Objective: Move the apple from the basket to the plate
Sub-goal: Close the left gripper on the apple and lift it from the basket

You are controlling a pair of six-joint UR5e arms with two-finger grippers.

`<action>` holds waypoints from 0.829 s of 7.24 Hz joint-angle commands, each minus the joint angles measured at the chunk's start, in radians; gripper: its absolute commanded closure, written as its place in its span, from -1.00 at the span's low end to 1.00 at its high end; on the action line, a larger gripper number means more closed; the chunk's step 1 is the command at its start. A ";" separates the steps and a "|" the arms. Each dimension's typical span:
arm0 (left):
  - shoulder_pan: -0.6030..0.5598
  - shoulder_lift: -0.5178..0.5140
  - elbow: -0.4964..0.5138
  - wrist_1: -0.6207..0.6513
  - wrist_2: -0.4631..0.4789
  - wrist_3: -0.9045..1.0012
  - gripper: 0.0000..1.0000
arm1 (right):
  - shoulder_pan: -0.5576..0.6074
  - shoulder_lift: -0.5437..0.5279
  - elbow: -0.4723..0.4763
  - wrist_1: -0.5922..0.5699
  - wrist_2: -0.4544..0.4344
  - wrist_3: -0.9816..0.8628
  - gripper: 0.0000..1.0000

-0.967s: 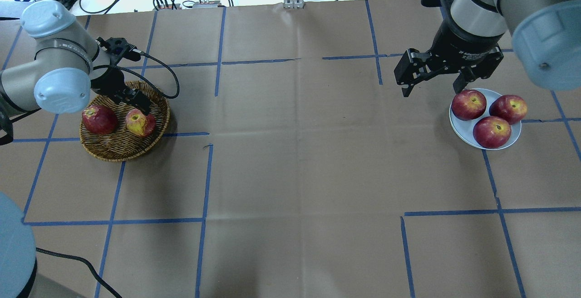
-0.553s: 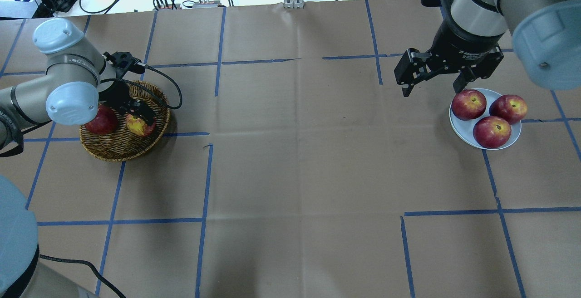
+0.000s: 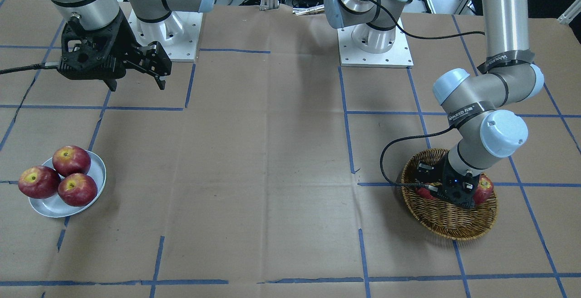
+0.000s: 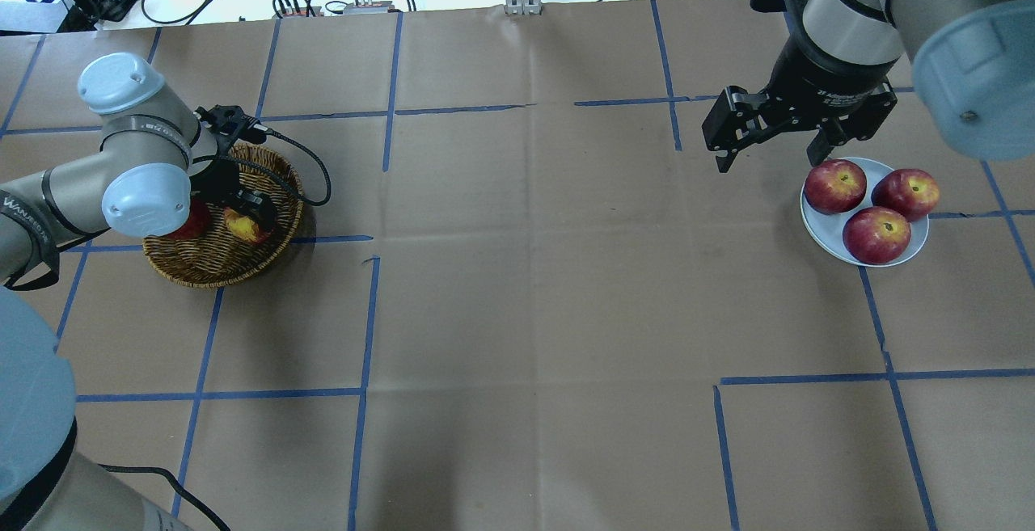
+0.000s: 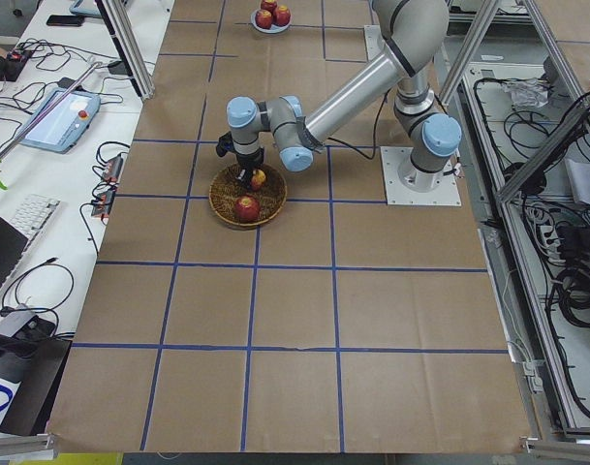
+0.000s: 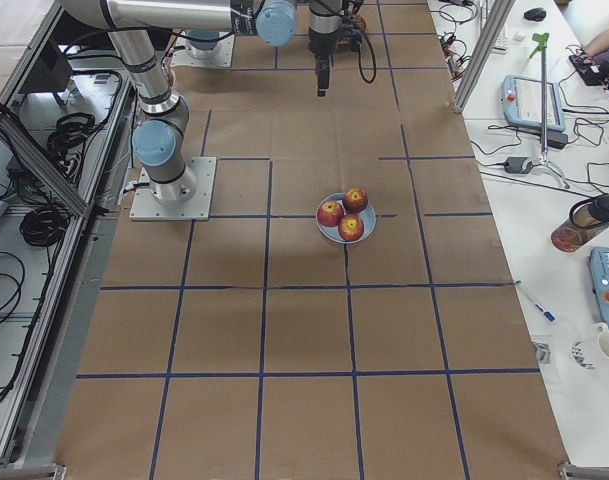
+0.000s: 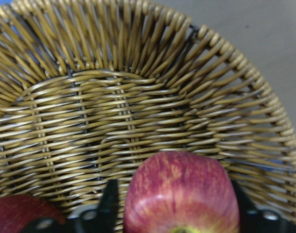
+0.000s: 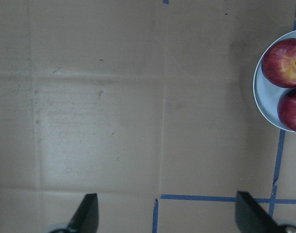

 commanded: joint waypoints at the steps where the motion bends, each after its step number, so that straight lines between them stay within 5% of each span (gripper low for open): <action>1: -0.013 0.040 0.018 -0.049 0.005 -0.008 0.26 | 0.000 0.000 0.000 0.000 0.000 0.000 -1.00; 3: -0.132 0.147 0.082 -0.209 -0.004 -0.237 0.27 | 0.000 0.000 0.000 0.000 0.000 0.000 -1.00; 6: -0.448 0.128 0.170 -0.259 0.001 -0.644 0.27 | 0.000 0.000 0.000 0.000 0.000 0.000 -1.00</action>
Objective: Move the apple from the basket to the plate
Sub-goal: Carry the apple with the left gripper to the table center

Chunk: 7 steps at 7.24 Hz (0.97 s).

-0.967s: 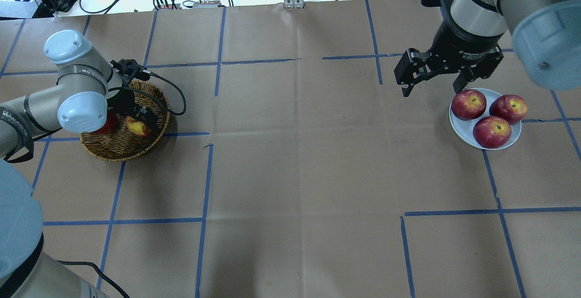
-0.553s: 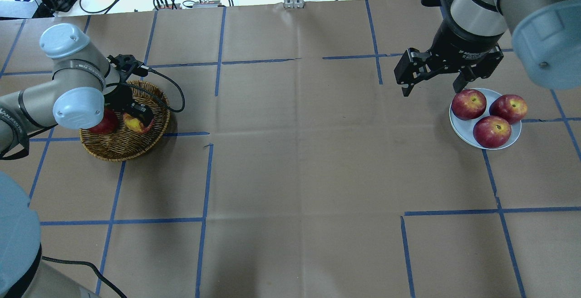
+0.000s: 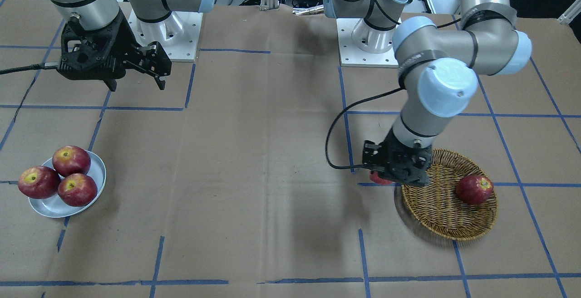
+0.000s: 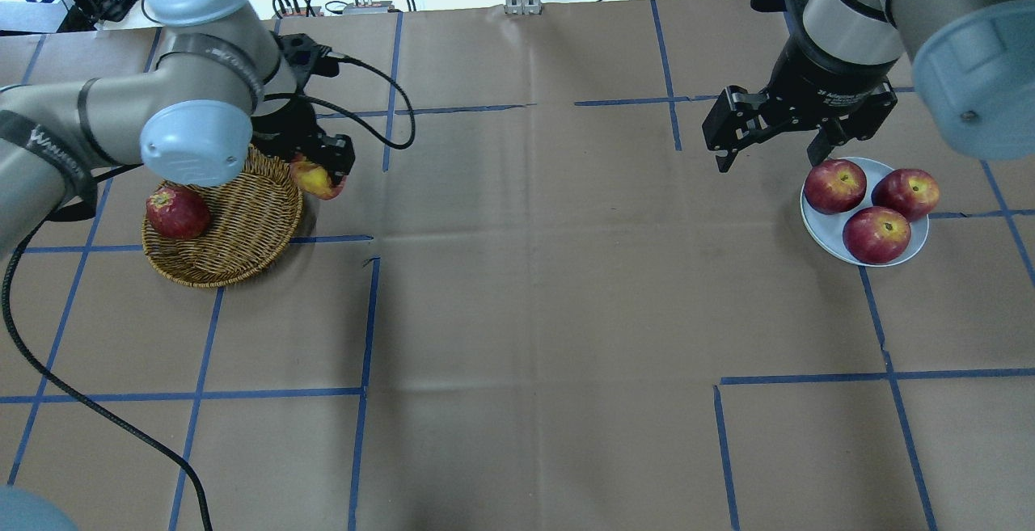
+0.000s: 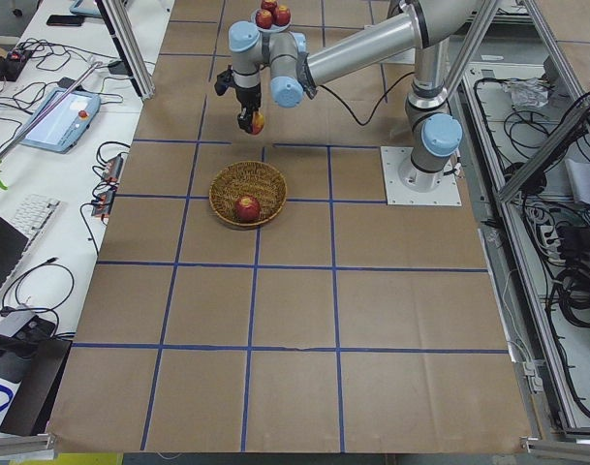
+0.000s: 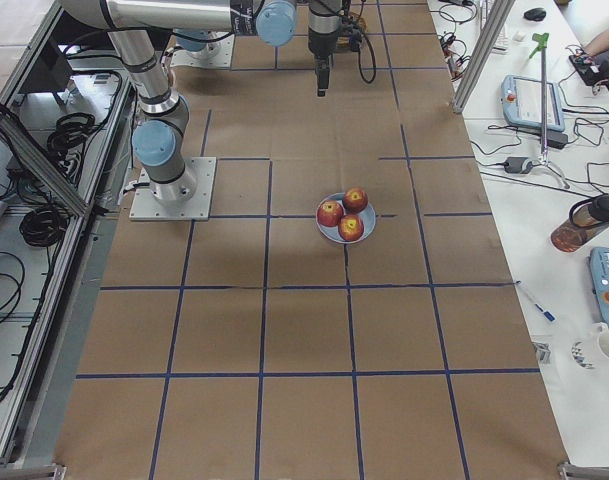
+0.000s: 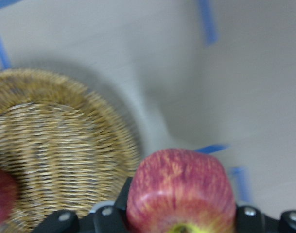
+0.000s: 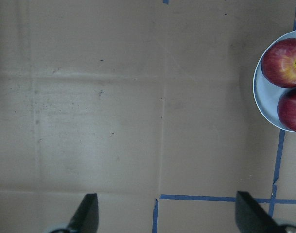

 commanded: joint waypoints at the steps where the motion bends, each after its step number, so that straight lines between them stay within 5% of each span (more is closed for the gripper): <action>1: -0.186 -0.052 0.027 0.003 -0.004 -0.252 0.30 | -0.001 0.000 0.000 0.000 0.000 0.000 -1.00; 4: -0.349 -0.199 0.097 0.064 -0.003 -0.375 0.30 | -0.001 0.000 0.000 0.000 0.000 0.000 -1.00; 7: -0.376 -0.302 0.128 0.180 -0.004 -0.416 0.30 | -0.001 0.000 0.000 0.000 0.000 -0.002 -1.00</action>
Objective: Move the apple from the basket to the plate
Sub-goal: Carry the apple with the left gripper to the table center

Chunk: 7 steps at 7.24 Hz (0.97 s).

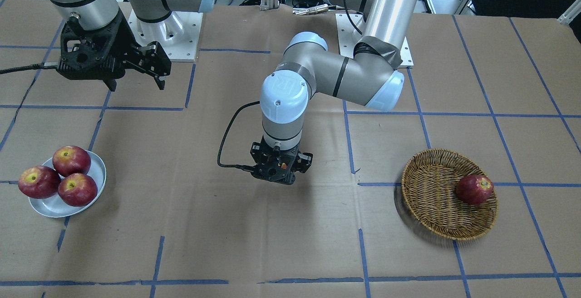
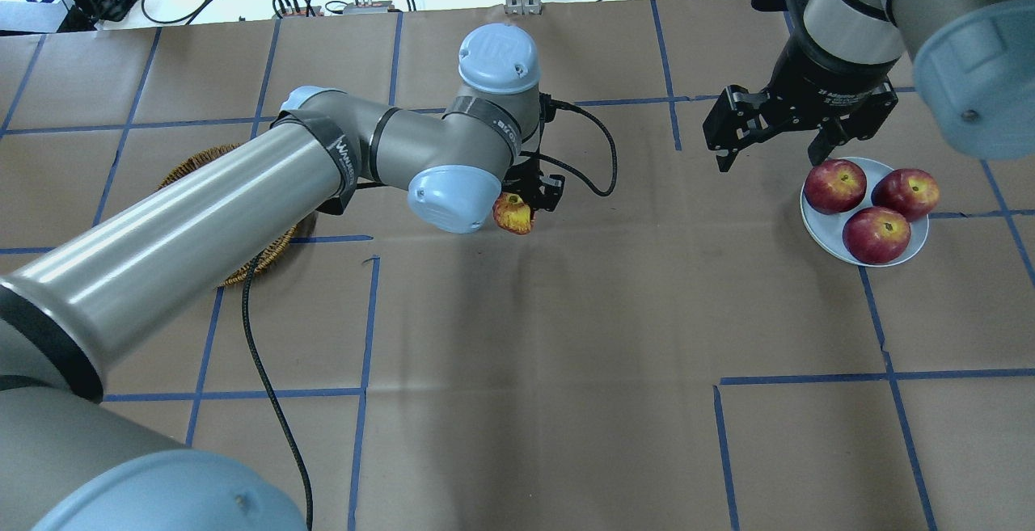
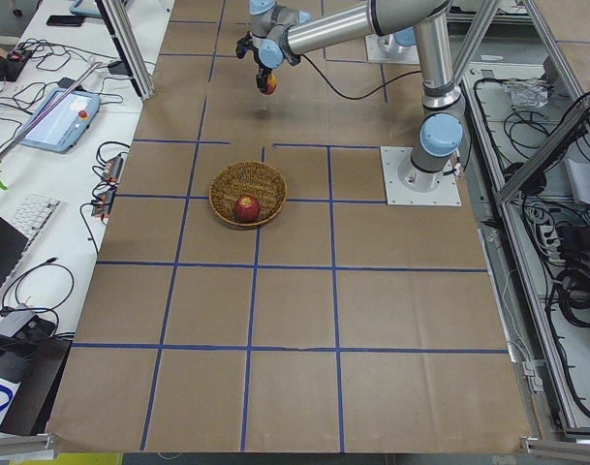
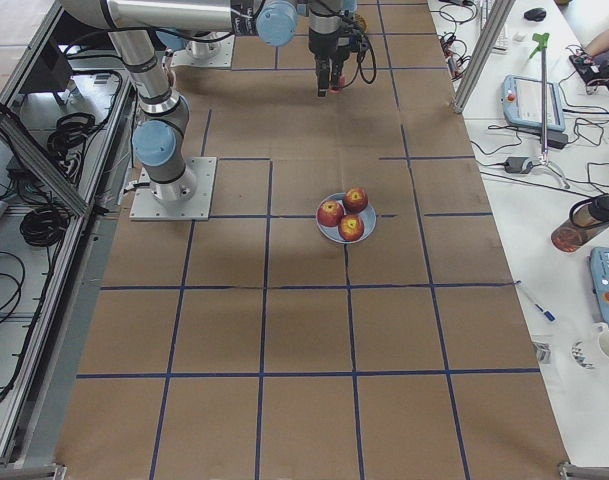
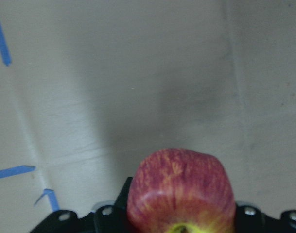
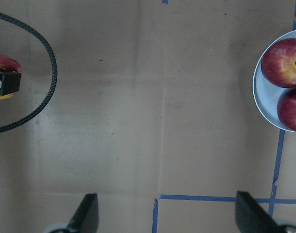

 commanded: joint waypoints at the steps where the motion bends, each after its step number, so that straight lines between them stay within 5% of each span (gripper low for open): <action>1: -0.017 -0.066 0.012 0.078 -0.001 -0.010 0.29 | 0.000 0.000 0.000 0.000 0.000 0.000 -1.00; 4: -0.034 -0.078 0.011 0.082 0.004 -0.011 0.09 | 0.000 0.000 0.000 0.000 0.000 0.000 -1.00; 6: -0.034 -0.077 0.008 0.082 0.005 -0.013 -0.96 | 0.000 0.000 0.000 0.000 0.000 0.000 -1.00; 7: -0.034 -0.074 0.011 0.082 0.008 -0.013 -0.97 | 0.000 0.000 0.000 0.000 0.000 -0.001 -1.00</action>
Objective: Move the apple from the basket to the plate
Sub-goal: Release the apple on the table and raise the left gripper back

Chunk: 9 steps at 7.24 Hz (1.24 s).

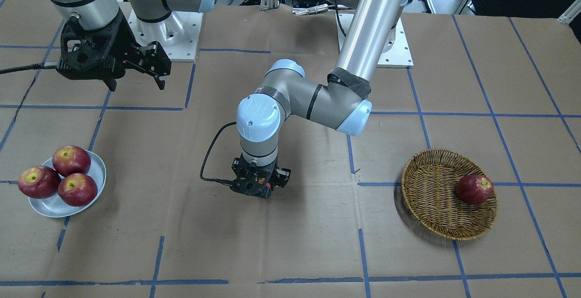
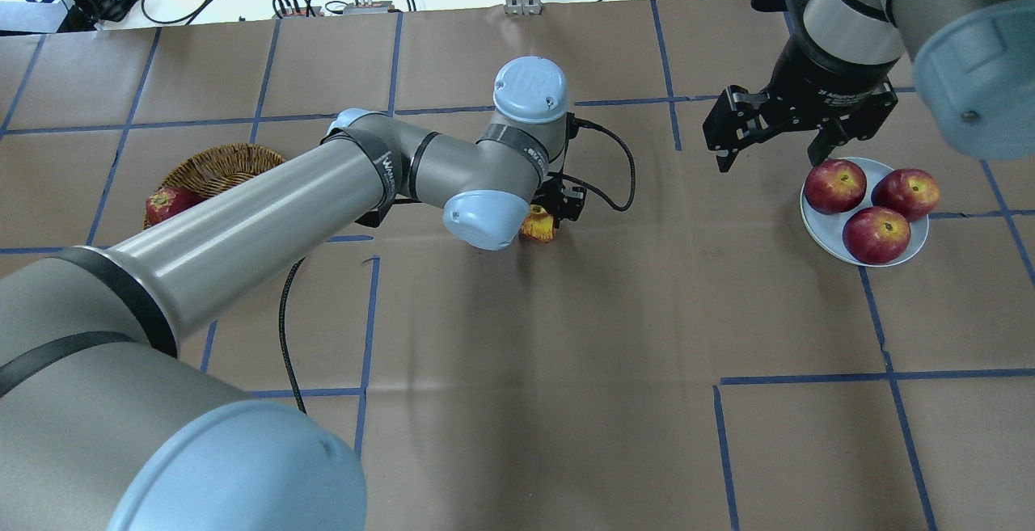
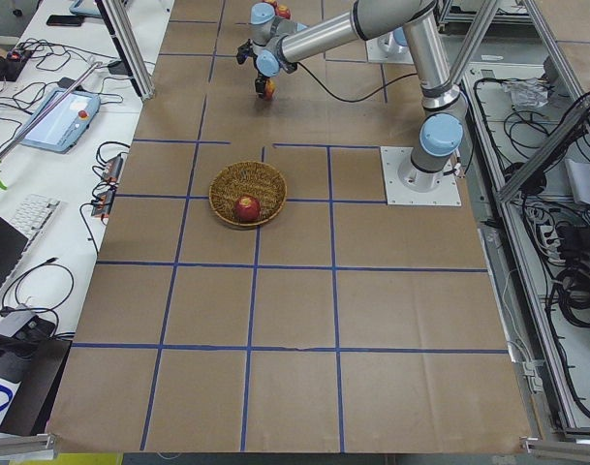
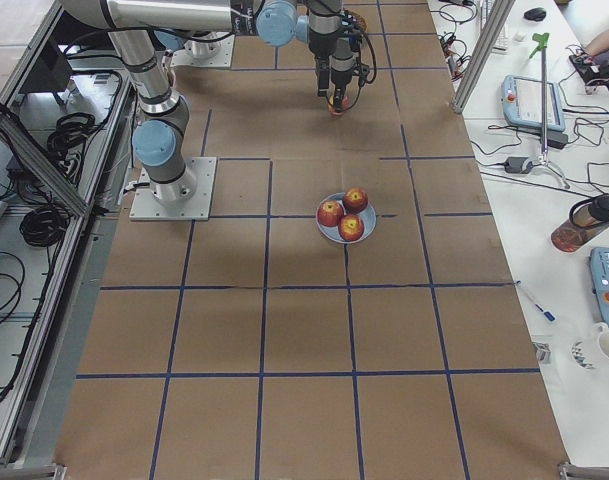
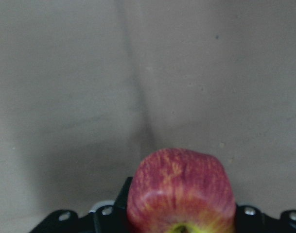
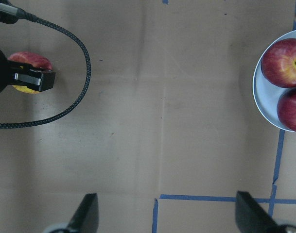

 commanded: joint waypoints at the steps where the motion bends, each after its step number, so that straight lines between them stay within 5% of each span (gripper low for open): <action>1: 0.000 0.028 0.004 -0.011 0.001 0.000 -0.97 | 0.000 0.000 0.000 0.000 0.000 -0.001 -1.00; 4: 0.047 0.251 0.013 -0.238 -0.002 0.018 -0.98 | 0.000 0.000 0.000 0.000 0.000 -0.001 -1.00; 9: 0.378 0.658 0.018 -0.784 -0.005 0.303 -0.98 | 0.018 0.009 -0.006 -0.026 -0.006 0.030 -1.00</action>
